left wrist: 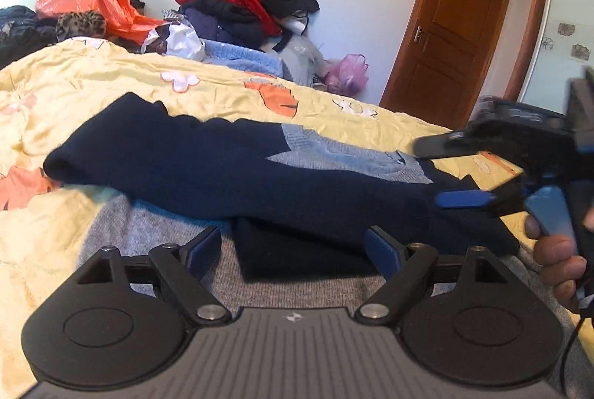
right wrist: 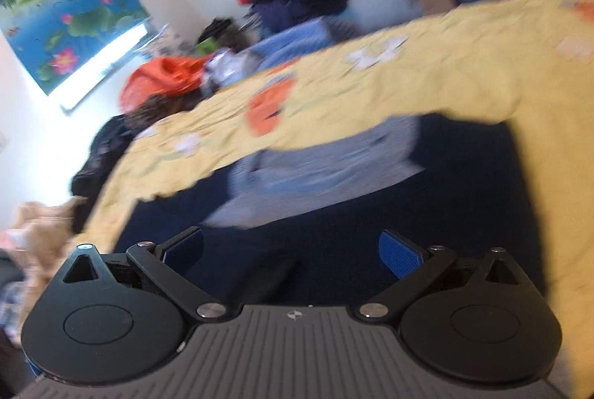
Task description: Fold small clothes
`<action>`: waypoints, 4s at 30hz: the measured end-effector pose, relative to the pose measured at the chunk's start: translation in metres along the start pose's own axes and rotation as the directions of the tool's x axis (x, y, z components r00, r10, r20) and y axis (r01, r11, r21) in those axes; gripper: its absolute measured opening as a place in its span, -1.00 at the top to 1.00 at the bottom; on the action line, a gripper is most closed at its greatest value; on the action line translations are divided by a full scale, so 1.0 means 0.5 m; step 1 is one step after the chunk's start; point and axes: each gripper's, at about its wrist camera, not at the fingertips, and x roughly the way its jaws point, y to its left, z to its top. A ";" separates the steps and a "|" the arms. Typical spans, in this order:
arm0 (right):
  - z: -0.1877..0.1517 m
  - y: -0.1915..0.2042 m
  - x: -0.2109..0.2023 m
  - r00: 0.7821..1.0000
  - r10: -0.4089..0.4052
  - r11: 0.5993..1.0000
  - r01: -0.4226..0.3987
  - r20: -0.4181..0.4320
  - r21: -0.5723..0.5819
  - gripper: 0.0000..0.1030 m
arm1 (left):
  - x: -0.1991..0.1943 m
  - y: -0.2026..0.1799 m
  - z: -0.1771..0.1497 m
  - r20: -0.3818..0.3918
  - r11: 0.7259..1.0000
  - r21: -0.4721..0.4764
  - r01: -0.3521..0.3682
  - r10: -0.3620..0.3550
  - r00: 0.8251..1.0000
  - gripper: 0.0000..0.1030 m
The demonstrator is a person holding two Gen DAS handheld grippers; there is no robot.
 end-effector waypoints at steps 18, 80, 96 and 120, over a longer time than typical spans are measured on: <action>-0.038 0.022 0.057 0.996 0.008 1.000 -0.010 -0.085 -0.017 0.47 | 0.024 0.011 0.003 -0.021 0.998 -0.057 -0.020 0.019 1.000 -0.66; -0.093 -0.077 -0.065 0.883 -0.397 0.850 0.457 0.251 -0.262 -0.52 | 0.184 -0.079 0.061 -0.121 0.962 0.268 -0.060 0.096 0.988 -0.84; -0.114 -0.097 -0.077 0.878 -0.443 0.858 0.474 0.183 -0.195 -1.00 | 0.144 -0.087 0.057 -0.104 0.956 0.271 -0.111 0.144 0.984 -0.85; -0.209 -0.040 -0.132 0.876 -0.454 0.837 0.482 0.163 -0.261 -1.00 | 0.071 -0.073 -0.004 -0.182 0.961 0.249 -0.118 0.167 0.969 -1.00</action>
